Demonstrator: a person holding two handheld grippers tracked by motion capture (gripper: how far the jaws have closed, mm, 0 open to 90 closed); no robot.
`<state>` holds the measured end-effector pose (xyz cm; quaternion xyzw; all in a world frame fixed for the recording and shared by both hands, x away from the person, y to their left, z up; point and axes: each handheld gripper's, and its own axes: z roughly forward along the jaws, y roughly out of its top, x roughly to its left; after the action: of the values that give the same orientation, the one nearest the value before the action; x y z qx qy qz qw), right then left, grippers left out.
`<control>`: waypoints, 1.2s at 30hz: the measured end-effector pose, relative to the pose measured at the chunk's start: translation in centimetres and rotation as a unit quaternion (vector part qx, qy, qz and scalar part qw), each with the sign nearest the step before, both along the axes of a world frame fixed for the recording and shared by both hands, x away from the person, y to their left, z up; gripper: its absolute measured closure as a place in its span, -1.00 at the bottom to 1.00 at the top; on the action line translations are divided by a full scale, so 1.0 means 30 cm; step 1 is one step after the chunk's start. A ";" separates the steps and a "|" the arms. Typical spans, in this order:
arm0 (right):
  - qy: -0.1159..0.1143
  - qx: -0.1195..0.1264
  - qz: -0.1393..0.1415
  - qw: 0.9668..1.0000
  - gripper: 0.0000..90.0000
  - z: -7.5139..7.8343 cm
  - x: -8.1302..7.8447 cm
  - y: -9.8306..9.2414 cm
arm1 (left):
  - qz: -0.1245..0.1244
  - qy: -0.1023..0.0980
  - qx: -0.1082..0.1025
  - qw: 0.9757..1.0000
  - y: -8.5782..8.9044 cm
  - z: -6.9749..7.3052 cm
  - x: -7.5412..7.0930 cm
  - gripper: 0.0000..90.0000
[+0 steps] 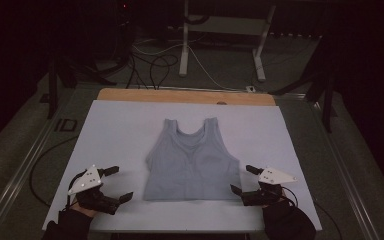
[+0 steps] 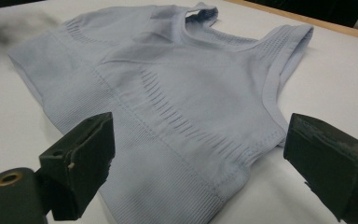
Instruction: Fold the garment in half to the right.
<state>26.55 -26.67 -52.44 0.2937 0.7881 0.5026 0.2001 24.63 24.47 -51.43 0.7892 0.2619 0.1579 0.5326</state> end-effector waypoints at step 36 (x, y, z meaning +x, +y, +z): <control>-0.011 -0.016 0.011 1.000 -0.80 0.157 0.070 0.112 | -0.023 -0.003 0.018 1.000 -0.115 0.121 0.020 -0.99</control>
<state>28.64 -23.32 -47.72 0.2763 0.7969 0.4956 0.2074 25.22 21.00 -47.79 0.8041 0.2395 0.1525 0.5223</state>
